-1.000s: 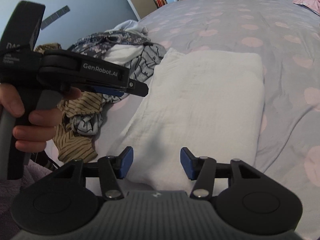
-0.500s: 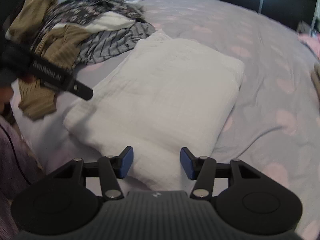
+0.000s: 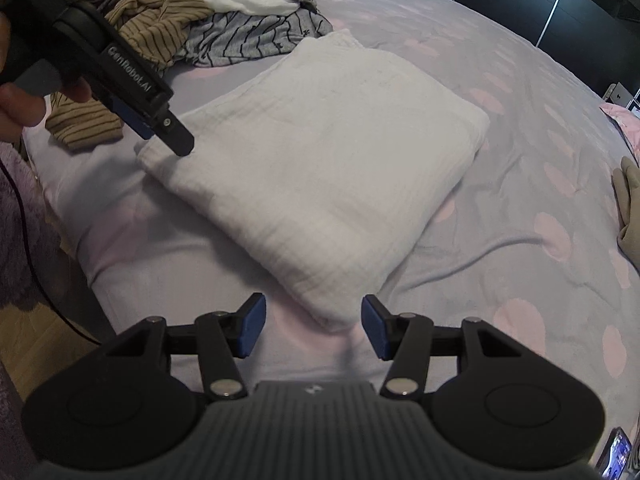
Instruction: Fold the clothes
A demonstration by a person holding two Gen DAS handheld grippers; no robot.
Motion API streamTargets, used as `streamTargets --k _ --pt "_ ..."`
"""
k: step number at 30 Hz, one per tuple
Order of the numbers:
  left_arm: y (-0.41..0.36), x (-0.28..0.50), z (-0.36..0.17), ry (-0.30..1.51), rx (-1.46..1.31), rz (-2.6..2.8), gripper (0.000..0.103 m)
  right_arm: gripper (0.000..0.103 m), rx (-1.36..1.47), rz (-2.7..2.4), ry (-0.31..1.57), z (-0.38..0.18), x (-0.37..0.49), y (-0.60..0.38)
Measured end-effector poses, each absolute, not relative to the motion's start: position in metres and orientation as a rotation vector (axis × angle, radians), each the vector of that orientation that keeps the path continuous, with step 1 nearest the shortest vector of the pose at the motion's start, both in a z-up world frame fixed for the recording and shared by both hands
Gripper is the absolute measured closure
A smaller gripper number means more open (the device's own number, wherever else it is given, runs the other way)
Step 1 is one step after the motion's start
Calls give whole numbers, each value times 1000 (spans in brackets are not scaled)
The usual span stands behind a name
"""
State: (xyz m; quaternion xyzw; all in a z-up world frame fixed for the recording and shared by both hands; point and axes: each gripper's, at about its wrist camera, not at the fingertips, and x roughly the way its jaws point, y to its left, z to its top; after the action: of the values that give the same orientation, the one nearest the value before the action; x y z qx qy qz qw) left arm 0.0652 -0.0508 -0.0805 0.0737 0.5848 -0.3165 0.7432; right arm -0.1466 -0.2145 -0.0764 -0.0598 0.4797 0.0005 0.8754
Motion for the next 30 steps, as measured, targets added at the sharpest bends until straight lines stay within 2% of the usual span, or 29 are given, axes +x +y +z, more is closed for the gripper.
streamTargets --k 1,2,5,12,14,17,18,22,23,27,30 --pt "-52 64 -81 1275 168 -693 71 47 -121 0 1008 -80 -147 -215" --pt "-54 64 -82 1268 177 -692 85 47 -117 -4 1016 -83 -147 -216" --pt "-56 63 -81 1248 190 -685 98 47 -94 -26 1050 -94 -147 -220" --pt "-47 65 -64 1205 137 -677 98 47 -36 -64 1075 -100 -145 -228" --pt "-48 67 -68 1220 141 -669 92 47 -28 -67 1070 -98 -145 -227" --pt "-49 69 -77 1226 187 -630 60 47 -23 -62 1057 -95 -144 -226" --pt "-50 70 -80 1219 202 -620 55 47 -23 -61 1051 -94 -143 -225" --pt "-51 77 -88 1235 165 -621 55 47 -14 -74 1046 -94 -142 -226" --pt "-53 78 -90 1237 167 -629 59 47 -7 -80 1047 -94 -141 -227" --pt "-61 71 -85 1191 217 -635 94 47 21 -105 1056 -96 -139 -234" --pt "-61 67 -76 1155 219 -641 98 47 37 -115 1062 -98 -139 -237"
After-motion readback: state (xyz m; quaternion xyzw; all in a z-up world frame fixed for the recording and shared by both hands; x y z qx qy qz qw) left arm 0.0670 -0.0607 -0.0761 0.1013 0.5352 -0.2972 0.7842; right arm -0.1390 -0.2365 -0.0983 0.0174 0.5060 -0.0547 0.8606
